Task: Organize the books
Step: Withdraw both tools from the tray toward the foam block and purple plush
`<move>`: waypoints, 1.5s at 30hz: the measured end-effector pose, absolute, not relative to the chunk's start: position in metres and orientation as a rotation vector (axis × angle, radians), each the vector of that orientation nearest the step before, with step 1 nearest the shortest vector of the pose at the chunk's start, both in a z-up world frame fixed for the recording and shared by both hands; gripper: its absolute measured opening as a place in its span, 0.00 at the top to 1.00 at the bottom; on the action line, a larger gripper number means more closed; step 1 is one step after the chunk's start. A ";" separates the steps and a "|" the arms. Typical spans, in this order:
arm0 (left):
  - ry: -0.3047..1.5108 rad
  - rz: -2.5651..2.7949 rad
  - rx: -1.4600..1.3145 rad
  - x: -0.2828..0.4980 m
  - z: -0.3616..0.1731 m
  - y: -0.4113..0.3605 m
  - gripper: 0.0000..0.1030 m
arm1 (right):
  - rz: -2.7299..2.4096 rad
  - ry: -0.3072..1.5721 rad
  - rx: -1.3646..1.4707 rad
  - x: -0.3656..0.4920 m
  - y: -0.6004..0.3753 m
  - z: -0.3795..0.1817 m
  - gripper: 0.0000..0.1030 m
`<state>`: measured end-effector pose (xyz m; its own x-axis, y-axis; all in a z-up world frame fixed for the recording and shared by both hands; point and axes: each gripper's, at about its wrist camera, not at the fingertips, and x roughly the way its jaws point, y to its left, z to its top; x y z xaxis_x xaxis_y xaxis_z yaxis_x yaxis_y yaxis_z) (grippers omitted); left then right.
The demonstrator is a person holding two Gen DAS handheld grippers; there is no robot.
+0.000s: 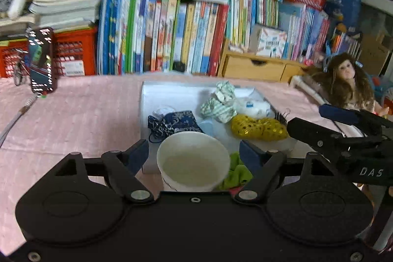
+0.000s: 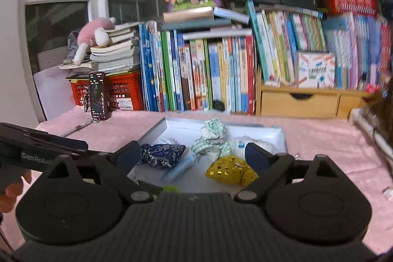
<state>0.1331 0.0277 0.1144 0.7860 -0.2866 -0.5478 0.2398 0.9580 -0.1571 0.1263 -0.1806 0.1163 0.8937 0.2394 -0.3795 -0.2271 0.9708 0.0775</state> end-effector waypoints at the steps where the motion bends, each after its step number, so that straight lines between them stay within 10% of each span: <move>1: 0.570 -0.271 -0.084 0.123 0.113 0.027 0.19 | 0.224 0.370 0.016 0.119 -0.179 0.115 0.02; 20: 0.450 -0.157 -0.089 0.032 0.042 0.003 0.09 | 0.127 0.346 -0.014 0.044 -0.190 0.053 0.02; 30: 0.497 -0.169 -0.102 0.048 0.024 -0.005 0.10 | 0.145 0.420 -0.049 0.050 -0.187 0.036 0.22; 45: 0.534 -0.242 -0.165 0.066 0.023 -0.008 0.43 | 0.187 0.469 -0.296 0.070 -0.151 0.026 0.38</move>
<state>0.0660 -0.0077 0.0231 0.8332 -0.2700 -0.4825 0.1846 0.9584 -0.2176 0.0703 -0.1511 0.0260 0.8762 0.1093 -0.4694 -0.2441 0.9404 -0.2367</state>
